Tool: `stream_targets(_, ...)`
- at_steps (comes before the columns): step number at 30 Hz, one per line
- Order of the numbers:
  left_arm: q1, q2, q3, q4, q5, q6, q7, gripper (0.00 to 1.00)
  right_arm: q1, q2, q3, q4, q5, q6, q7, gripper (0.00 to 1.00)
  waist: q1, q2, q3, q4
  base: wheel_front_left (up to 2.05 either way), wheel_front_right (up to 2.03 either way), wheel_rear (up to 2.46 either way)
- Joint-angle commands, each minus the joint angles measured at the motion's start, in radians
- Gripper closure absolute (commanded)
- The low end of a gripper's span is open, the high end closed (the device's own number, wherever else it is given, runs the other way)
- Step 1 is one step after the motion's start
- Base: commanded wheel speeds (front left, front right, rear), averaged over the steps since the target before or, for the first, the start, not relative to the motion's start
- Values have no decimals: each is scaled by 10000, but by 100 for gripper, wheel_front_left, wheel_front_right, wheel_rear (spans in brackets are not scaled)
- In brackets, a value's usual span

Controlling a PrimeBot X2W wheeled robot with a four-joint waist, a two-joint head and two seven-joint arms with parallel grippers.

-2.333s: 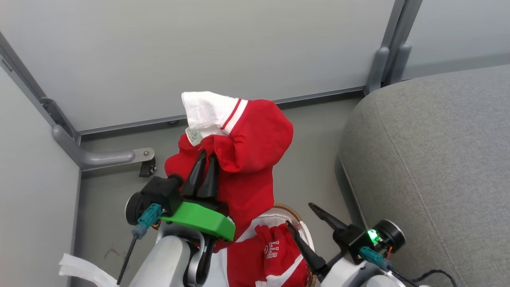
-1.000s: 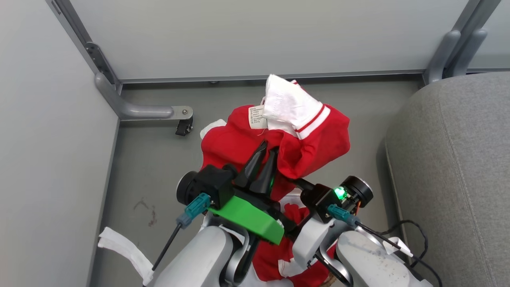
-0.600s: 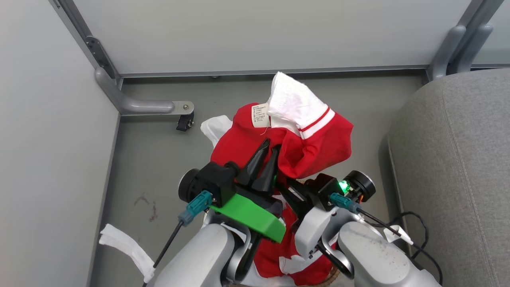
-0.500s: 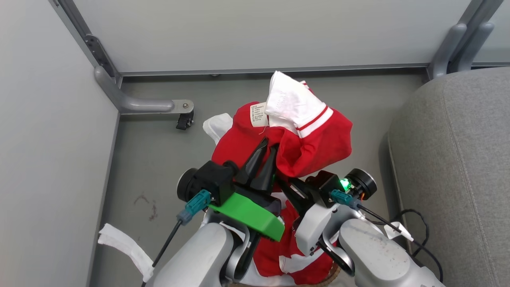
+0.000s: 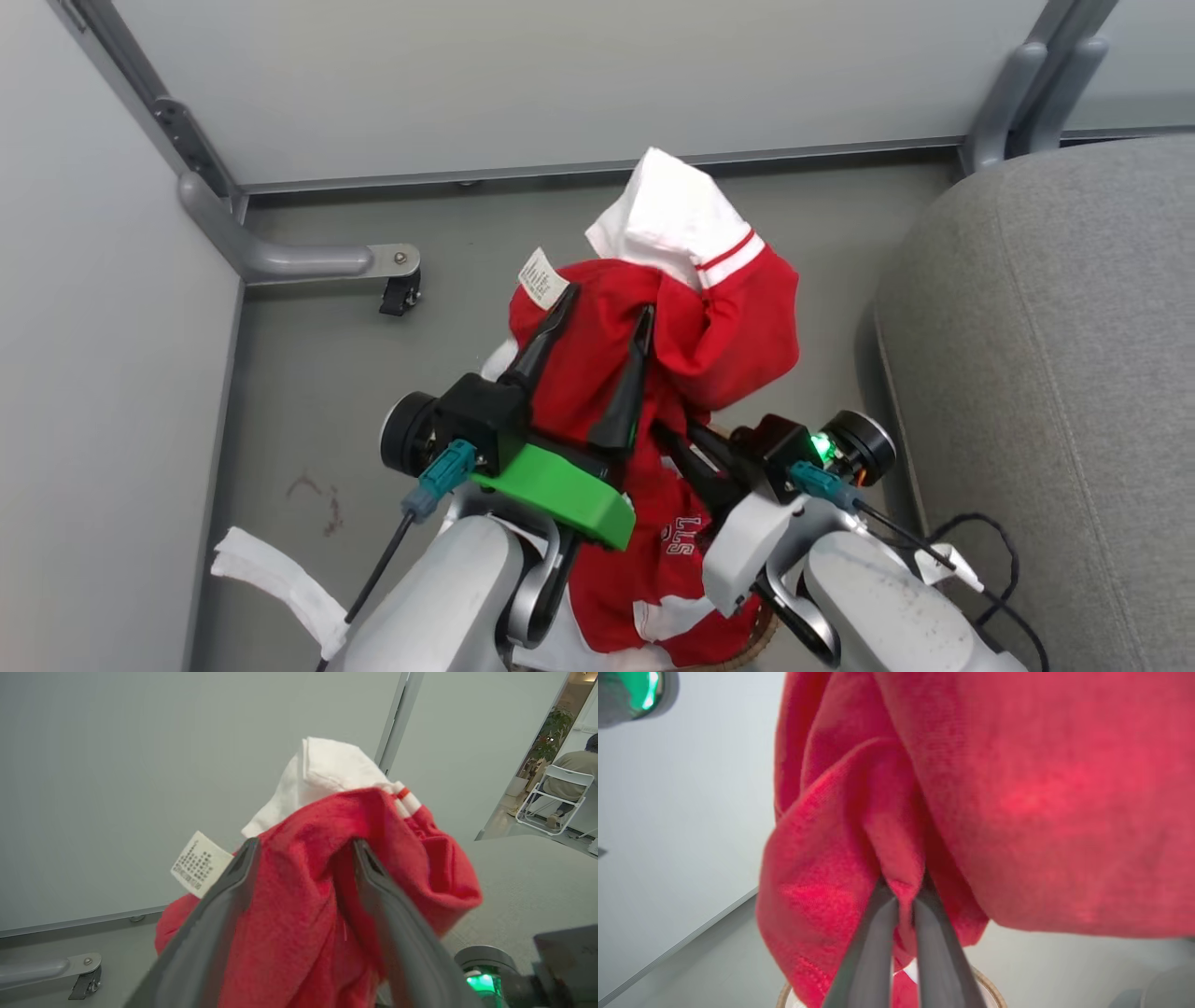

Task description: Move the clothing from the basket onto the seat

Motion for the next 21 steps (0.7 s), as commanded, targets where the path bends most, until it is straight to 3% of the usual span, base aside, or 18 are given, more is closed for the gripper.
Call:
stream_targets(1, 213, 32, 140, 111, 95, -15, 4, 0, 243, -48, -135, -190, -100, -10, -5, 100, 0, 0, -226, -364, 0, 0, 0)
stream_targets(11, 851, 27, 1322, 754, 770, -141, 5, 0, 1440, -42, -590, -1220, -426, -10, -8, 100, 0, 0, -667, -2013, 0, 0, 0)
stream_targets(21, 1633, 32, 2355, 975, 1495, -357, 5, 0, 2186, -37, -941, -1778, -369, -10, -11, 100, 0, 0, -941, -4337, 0, 0, 0)
